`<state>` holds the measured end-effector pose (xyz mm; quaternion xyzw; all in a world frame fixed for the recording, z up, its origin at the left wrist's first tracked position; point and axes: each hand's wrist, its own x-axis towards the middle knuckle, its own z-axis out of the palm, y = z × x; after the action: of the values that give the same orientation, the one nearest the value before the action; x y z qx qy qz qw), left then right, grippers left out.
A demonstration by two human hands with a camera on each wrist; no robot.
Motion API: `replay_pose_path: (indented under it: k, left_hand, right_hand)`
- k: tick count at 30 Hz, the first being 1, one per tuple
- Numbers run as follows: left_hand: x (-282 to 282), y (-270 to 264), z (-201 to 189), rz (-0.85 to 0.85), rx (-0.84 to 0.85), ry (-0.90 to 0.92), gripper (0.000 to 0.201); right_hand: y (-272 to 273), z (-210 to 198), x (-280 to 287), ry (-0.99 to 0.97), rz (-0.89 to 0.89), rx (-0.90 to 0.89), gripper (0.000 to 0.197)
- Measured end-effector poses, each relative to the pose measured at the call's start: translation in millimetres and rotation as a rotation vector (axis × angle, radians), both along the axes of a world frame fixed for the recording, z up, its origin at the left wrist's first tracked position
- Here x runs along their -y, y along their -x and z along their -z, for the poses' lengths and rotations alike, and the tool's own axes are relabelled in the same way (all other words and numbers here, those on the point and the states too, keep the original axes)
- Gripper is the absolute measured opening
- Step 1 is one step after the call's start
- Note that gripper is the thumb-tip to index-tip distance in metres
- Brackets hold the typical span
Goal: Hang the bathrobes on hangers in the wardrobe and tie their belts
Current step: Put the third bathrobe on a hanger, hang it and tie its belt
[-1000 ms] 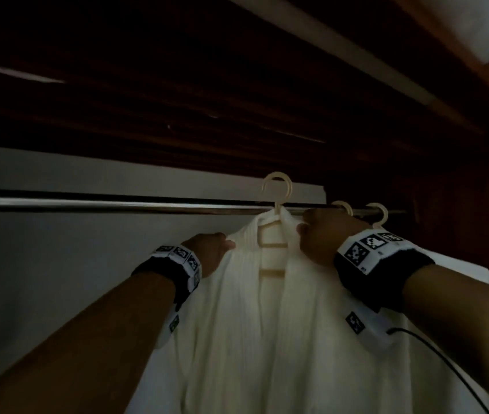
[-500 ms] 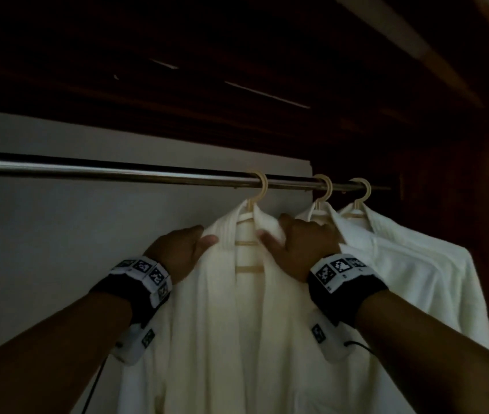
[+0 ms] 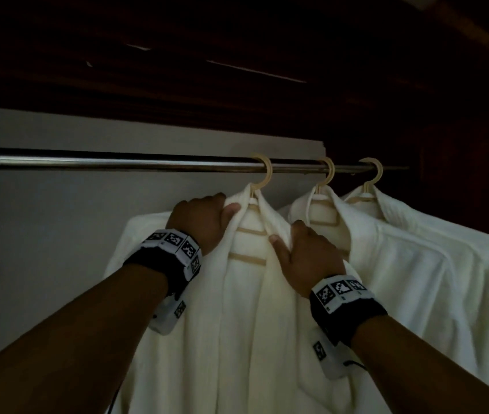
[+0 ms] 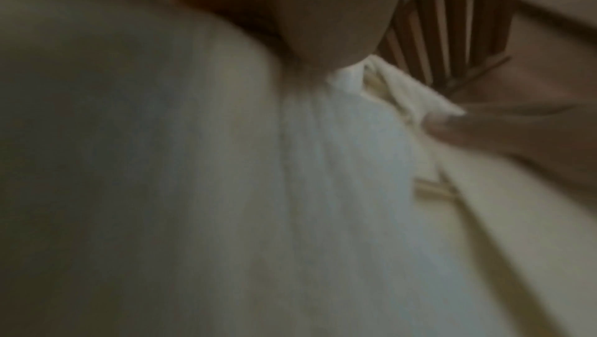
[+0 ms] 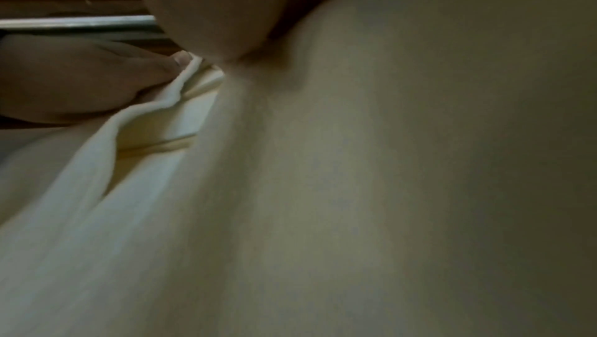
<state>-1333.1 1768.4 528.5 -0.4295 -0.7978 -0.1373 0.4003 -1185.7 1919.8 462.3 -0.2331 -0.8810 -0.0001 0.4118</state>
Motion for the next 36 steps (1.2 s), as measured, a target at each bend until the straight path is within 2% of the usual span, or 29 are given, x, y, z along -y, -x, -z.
replay_pose_path:
  k: [3, 7, 11, 15, 18, 21, 27, 30, 32, 34, 36]
  left_hand:
    - [-3, 0, 0, -0.004, 0.066, -0.008, 0.065]
    - [-2, -7, 6, -0.035, 0.034, -0.055, 0.068]
    - [2, -10, 14, -0.051, 0.026, -0.067, 0.058]
    - [14, -4, 25, 0.003, 0.001, -0.076, 0.071]
    - [24, -1, 33, 0.014, 0.000, -0.088, 0.072]
    - [31, 3, 40, -0.005, 0.030, -0.102, 0.070]
    - [46, 22, 66, -0.092, 0.106, -0.167, 0.081]
    - [53, 31, 94, -0.030, 0.210, -0.317, 0.088]
    - [55, 41, 126, 0.068, 0.373, -0.426, 0.103]
    - [58, 47, 177, 0.140, 0.577, -0.408, 0.116]
    - [62, 49, 243, 0.155, 0.691, -0.290, 0.119]
  right_hand:
    - [-4, -2, -2, 0.006, 0.006, 0.011, 0.065]
    - [-9, -3, -1, 0.006, 0.012, -0.020, 0.071]
    - [-15, -2, 5, -0.008, 0.043, -0.037, 0.074]
    - [-17, -5, 12, -0.024, 0.082, -0.034, 0.072]
    - [-15, -5, 9, -0.031, 0.093, -0.021, 0.070]
    - [-14, -7, 3, -0.067, 0.130, -0.028, 0.071]
    - [-7, 3, -4, -0.124, 0.271, -0.151, 0.072]
    - [-4, 20, 0, -0.185, 0.307, -0.247, 0.074]
    - [-4, 37, 5, -0.167, 0.289, -0.259, 0.089]
    - [-5, 68, 16, -0.136, 0.239, -0.210, 0.100]
    - [-6, 117, 31, -0.092, 0.182, -0.098, 0.102]
